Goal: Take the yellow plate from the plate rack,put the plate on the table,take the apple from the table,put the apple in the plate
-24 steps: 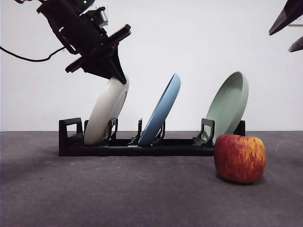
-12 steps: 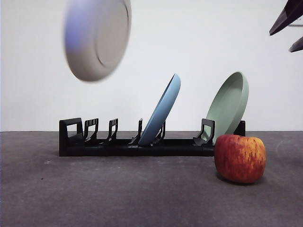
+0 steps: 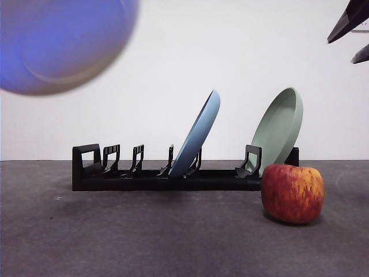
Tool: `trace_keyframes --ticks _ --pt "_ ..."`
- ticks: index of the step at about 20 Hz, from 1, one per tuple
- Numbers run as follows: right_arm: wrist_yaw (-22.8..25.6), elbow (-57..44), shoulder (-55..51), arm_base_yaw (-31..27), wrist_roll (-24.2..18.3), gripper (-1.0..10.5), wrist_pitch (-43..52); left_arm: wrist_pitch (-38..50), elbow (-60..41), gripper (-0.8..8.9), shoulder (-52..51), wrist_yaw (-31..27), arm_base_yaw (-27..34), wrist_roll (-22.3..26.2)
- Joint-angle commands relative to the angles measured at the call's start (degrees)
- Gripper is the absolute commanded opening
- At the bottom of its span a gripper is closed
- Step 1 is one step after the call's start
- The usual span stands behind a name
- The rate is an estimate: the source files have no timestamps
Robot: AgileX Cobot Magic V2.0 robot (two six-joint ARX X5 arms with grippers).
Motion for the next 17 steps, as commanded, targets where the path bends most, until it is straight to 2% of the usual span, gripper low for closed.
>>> trace_keyframes --ticks 1,4,10,15,16,17 --pt "1.62 0.22 0.07 -0.02 -0.46 2.6 0.17 5.42 -3.96 -0.09 4.57 -1.75 -3.06 -1.95" --pt "1.60 0.22 0.09 -0.02 -0.46 2.6 0.17 9.66 -6.23 -0.09 14.05 -5.70 -4.46 -2.34" --pt "1.55 0.22 0.09 -0.02 -0.46 2.5 0.17 15.54 -6.27 -0.09 34.07 -6.60 -4.48 2.19" --pt "1.53 0.22 0.09 -0.02 -0.46 2.5 0.17 16.72 -6.27 0.02 40.26 -6.19 -4.46 2.14" --pt "1.55 0.22 0.09 -0.02 -0.46 2.5 0.17 16.96 -6.27 0.41 40.28 -5.31 -4.46 2.14" --pt "1.53 0.22 0.09 -0.02 -0.46 2.5 0.17 17.44 -6.27 1.54 40.26 -3.85 -4.46 2.14"
